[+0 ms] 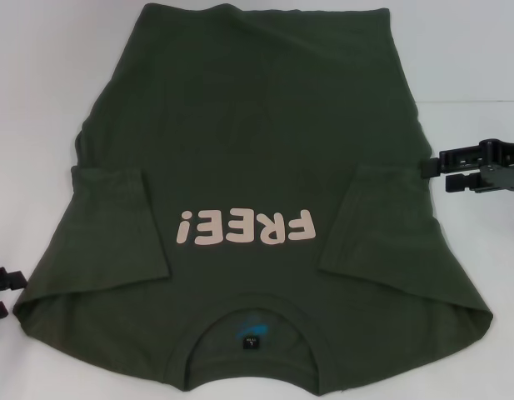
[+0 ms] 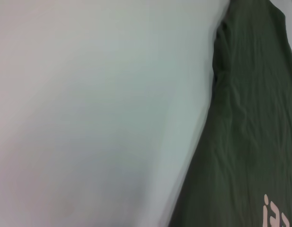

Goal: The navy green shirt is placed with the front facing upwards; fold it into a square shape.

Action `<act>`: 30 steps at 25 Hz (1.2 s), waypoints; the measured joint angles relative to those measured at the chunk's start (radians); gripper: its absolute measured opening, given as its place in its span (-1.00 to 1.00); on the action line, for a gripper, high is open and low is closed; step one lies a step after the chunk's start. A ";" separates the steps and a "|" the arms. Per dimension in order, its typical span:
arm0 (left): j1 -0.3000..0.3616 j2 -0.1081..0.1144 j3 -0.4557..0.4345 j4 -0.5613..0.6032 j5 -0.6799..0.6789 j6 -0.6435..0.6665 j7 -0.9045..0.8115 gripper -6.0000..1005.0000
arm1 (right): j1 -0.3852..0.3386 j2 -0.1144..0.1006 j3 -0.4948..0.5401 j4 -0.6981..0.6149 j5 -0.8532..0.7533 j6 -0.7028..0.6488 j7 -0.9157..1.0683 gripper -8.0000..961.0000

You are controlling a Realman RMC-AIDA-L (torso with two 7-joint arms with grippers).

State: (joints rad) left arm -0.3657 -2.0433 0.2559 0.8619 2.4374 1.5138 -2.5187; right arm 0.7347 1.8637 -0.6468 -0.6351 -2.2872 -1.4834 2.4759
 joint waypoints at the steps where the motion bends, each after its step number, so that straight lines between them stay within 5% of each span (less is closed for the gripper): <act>1: 0.000 0.000 0.002 -0.004 0.000 -0.002 0.002 0.31 | 0.000 0.000 0.000 0.000 0.000 0.000 0.000 0.54; 30: -0.015 -0.016 0.056 -0.039 -0.007 -0.055 0.006 0.31 | -0.015 -0.005 0.026 0.000 0.000 0.002 -0.003 0.51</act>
State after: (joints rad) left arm -0.3812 -2.0590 0.3123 0.8234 2.4305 1.4587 -2.5129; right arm 0.7194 1.8592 -0.6212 -0.6351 -2.2872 -1.4810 2.4726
